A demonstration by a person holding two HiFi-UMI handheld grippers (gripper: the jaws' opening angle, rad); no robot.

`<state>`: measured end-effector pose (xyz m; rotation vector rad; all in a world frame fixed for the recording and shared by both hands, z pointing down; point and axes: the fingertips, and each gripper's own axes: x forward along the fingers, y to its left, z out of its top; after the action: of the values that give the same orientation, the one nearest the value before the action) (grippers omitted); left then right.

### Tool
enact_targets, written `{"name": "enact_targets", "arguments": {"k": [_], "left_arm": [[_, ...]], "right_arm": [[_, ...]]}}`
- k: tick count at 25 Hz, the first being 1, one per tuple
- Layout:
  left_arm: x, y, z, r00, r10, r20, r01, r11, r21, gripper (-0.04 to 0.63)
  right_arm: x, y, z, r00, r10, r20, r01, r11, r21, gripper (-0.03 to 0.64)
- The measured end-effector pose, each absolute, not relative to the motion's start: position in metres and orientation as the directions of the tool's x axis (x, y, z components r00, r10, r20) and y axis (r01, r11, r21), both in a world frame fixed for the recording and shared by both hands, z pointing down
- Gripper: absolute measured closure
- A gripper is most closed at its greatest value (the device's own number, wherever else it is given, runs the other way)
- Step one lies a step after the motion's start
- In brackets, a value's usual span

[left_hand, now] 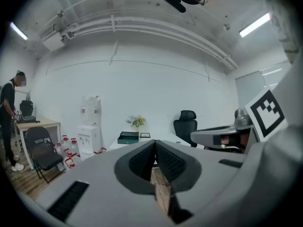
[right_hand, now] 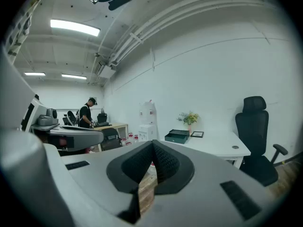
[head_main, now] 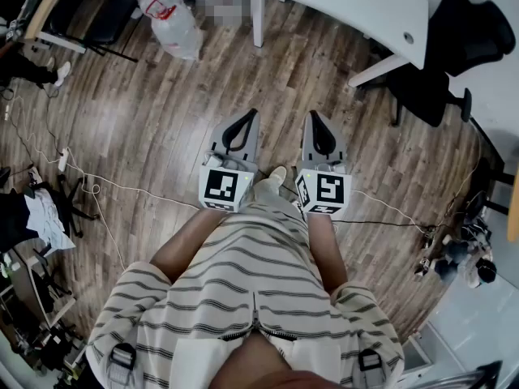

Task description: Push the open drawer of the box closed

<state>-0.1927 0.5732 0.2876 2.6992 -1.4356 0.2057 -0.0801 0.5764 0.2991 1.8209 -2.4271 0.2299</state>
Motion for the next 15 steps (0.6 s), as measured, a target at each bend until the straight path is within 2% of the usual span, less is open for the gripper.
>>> {"name": "enact_targets", "arguments": {"k": [7,15], "left_arm": [[-0.164,0.583,0.29,0.522,-0.84,0.15,-0.851,-0.526,0.015,0.594],[-0.129,0.595,0.298,0.492,-0.857,0.154,-0.868,-0.496,0.016,0.594]], "right_arm": [[-0.051,0.588,0.298,-0.35,-0.928,0.129,-0.931,0.33,-0.157,0.607],[-0.025,0.596,0.298,-0.413,-0.905,0.104,-0.904,0.394,-0.166,0.607]]}}
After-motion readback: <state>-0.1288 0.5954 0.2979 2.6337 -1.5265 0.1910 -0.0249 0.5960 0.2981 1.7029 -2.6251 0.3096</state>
